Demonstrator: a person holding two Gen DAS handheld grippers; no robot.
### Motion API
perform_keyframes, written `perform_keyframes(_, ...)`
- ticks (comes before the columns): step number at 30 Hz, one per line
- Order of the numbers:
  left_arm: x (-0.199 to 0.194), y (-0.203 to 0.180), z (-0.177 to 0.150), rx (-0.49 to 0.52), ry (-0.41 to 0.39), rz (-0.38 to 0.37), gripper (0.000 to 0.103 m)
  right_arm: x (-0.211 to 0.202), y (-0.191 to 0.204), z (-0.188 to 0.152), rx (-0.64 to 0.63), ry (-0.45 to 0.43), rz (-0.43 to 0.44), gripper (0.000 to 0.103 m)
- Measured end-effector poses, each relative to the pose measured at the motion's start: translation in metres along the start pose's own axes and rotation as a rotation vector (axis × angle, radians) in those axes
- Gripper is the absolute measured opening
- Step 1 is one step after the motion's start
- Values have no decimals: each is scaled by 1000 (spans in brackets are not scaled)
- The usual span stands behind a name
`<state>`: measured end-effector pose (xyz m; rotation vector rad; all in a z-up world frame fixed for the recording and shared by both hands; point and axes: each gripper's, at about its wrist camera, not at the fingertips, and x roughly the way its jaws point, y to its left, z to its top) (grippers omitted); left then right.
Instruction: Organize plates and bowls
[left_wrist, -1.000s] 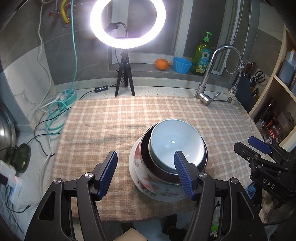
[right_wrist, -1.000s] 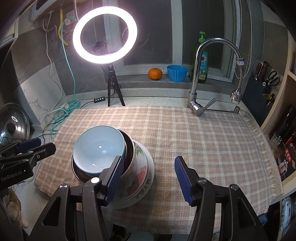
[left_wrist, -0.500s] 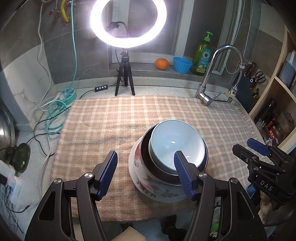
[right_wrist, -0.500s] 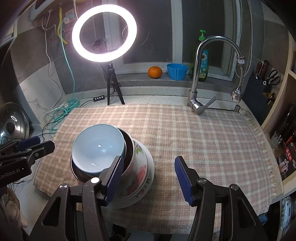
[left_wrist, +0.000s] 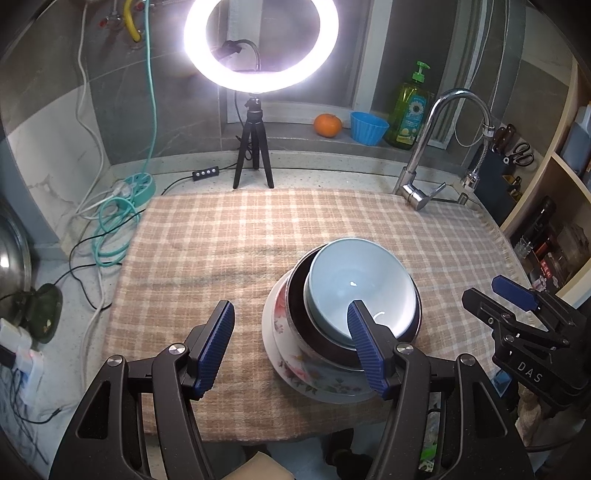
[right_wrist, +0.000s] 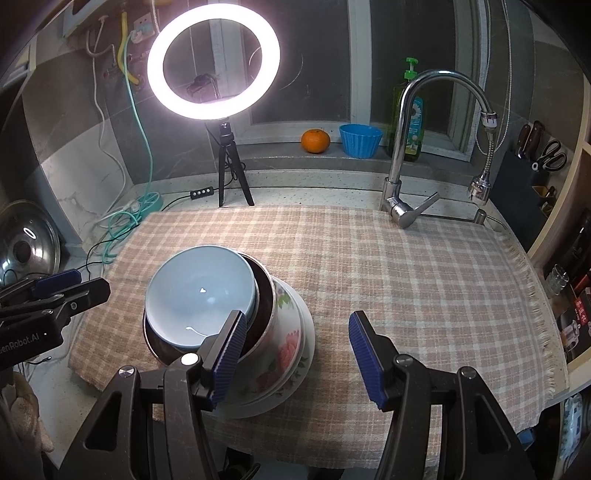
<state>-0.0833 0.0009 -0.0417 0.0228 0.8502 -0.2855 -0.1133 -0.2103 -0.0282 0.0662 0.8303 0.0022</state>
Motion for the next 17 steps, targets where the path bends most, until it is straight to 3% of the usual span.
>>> perform_keyframes(12, 7, 3, 3, -20, 18, -14, 63, 4, -1, 1, -5, 10, -2, 54)
perform_keyframes(17, 1, 2, 6, -18, -23, -8, 63, 6, -3, 1, -7, 14, -4, 54)
